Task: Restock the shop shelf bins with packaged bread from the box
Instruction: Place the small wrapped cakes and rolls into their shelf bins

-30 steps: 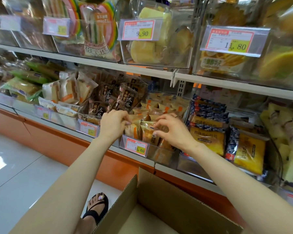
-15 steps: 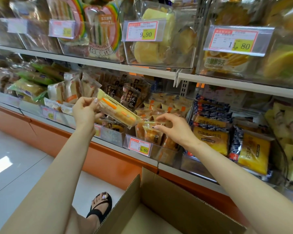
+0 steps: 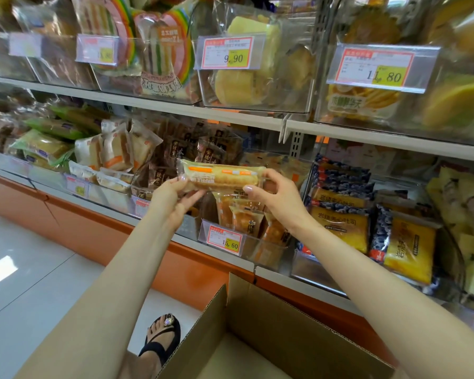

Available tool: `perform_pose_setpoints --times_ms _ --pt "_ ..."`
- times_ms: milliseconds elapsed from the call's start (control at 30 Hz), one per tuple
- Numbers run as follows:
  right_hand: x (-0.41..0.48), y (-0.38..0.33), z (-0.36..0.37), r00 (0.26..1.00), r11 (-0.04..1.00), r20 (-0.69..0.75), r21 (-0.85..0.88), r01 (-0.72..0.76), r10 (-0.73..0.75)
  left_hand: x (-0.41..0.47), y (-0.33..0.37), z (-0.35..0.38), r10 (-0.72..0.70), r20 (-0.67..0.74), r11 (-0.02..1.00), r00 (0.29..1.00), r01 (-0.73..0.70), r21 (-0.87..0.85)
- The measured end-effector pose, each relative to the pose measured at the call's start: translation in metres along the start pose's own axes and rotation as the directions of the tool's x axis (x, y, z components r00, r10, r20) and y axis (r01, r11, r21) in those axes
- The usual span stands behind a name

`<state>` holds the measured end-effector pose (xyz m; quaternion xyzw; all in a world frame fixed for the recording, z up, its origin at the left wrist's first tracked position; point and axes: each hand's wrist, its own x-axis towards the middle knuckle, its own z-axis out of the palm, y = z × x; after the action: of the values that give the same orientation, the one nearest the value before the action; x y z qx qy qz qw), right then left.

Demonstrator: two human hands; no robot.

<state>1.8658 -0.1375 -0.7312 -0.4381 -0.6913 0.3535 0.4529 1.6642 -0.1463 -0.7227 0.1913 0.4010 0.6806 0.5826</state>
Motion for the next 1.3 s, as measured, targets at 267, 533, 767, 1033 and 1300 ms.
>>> perform_pose_setpoints --times_ms 267,533,767,1033,1300 --pt "0.004 -0.004 -0.009 1.000 0.997 -0.022 0.078 0.020 -0.018 0.006 -0.001 -0.013 0.432 0.251 0.489 0.866 -0.459 0.742" --pt "0.002 -0.004 -0.009 1.000 0.998 -0.027 0.058 0.017 -0.015 0.021 -0.027 -0.009 0.221 0.610 -0.045 0.761 -0.617 0.786" --pt "0.004 -0.005 -0.007 0.995 0.995 -0.044 0.032 0.091 -0.090 0.016 -0.030 -0.005 0.229 0.568 -0.214 0.790 -0.529 0.821" --pt "0.006 -0.004 0.004 0.987 0.991 0.124 -0.073 0.113 -0.103 0.017 -0.030 -0.009 0.434 0.664 -0.172 0.609 -0.667 0.725" --pt "0.004 0.012 -0.008 0.978 0.904 0.208 -0.420 0.082 0.009 0.027 -0.029 -0.012 0.366 0.782 -0.505 0.505 -0.598 0.622"
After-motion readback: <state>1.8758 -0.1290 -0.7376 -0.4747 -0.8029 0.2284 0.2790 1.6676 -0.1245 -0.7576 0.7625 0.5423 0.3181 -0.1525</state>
